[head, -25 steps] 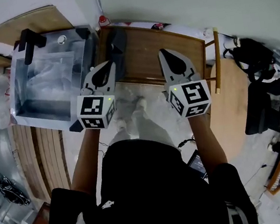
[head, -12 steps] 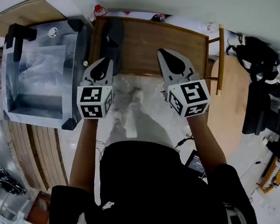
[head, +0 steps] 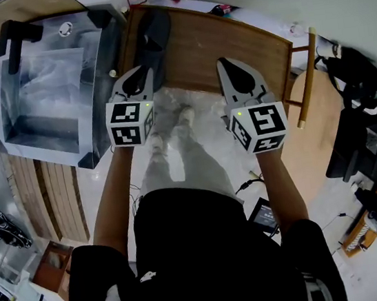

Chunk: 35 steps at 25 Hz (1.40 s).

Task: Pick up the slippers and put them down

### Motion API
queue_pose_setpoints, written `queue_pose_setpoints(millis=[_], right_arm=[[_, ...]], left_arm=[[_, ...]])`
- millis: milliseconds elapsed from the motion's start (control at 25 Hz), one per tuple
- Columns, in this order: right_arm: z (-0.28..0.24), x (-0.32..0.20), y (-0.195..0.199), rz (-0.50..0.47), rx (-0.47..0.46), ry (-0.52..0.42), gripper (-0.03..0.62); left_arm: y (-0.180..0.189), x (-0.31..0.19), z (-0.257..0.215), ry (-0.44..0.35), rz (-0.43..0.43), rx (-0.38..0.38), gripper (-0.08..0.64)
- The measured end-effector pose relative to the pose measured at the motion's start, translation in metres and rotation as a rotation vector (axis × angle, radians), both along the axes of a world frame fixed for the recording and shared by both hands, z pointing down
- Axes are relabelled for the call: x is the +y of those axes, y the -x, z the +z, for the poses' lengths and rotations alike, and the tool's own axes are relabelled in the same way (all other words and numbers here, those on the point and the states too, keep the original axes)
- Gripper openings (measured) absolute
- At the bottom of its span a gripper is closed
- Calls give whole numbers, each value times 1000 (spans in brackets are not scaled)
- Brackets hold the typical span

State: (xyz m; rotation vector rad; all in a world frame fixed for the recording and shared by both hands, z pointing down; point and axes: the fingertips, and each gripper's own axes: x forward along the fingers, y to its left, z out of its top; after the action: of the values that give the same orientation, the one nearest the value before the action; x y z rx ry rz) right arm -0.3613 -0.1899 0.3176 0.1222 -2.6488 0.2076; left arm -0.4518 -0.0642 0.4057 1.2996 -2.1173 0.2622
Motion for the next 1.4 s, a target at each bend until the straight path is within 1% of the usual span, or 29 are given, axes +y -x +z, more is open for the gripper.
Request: queue_pose_setpoints(millis=[40, 80, 160, 320, 520, 760, 880, 1080, 1400], right_arm=[[4, 0, 0, -1, 6, 2, 0], [7, 0, 0, -3, 12, 4, 0], [15, 0, 1, -5, 22, 10, 0], [30, 0, 2, -10, 41, 21, -1], [49, 2, 3, -19, 68, 35, 0], [67, 5, 8, -36, 89, 50, 0], [74, 5, 8, -37, 97, 60, 0], [84, 5, 8, -45, 113, 65, 0], [95, -2, 1, -32, 130, 88, 0]], left_arm=[[1, -1, 4, 4, -1, 7, 10], [1, -1, 8, 8, -1, 16, 26], [2, -2, 17, 17, -1, 37, 86], [7, -4, 39, 45, -5, 59, 110], [15, -7, 71, 90, -1, 76, 194], [15, -9, 107, 162, 25, 122, 249], [17, -11, 122, 200, 30, 108, 274], [29, -12, 137, 244, 1, 54, 293], [31, -16, 154, 305, -6, 56, 291]])
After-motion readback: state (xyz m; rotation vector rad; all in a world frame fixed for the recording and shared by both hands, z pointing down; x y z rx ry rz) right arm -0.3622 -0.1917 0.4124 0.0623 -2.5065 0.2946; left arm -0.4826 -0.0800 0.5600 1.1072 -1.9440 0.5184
